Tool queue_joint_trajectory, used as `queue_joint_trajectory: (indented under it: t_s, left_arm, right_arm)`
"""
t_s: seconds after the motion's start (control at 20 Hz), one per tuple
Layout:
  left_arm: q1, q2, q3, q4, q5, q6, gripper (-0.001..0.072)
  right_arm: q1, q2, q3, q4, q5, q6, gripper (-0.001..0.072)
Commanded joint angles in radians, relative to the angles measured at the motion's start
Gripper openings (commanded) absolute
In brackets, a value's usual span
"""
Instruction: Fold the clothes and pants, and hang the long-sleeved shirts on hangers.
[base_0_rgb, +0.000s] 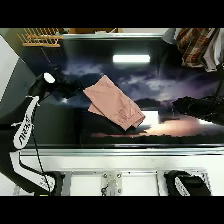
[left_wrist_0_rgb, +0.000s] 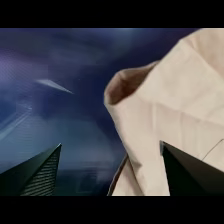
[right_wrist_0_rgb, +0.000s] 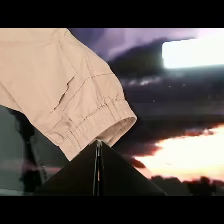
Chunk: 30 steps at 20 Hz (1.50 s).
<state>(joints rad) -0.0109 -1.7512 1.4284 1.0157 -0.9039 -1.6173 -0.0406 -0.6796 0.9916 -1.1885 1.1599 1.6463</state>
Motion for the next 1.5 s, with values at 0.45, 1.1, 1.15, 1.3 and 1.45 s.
queue_joint_trajectory:
  t_s: [0.45,1.1,1.15,1.3,1.45]
  left_arm:
    - [-0.053,-0.121,-0.008,-0.286,0.212,0.189,0.0397]
    - [-0.056,0.323,-0.439,-0.195,0.145,0.214,0.0006]
    - [-0.056,0.359,-0.475,-0.195,0.149,0.216,0.0006]
    - [-0.056,0.435,-0.542,-0.196,0.15,0.216,0.0005]
    - [-0.056,0.464,-0.565,-0.196,0.152,0.215,0.0006]
  right_arm:
    - [0.001,-0.052,-0.034,0.005,0.12,-0.013,0.0008]
    - [0.399,-0.288,-0.391,0.045,-0.38,0.229,0.0579]
    - [0.427,-0.341,-0.391,0.079,-0.442,0.229,0.0571]
    - [0.493,-0.456,-0.391,0.138,-0.592,0.224,0.057]
    - [0.518,-0.515,-0.391,0.137,-0.653,0.22,0.0571]
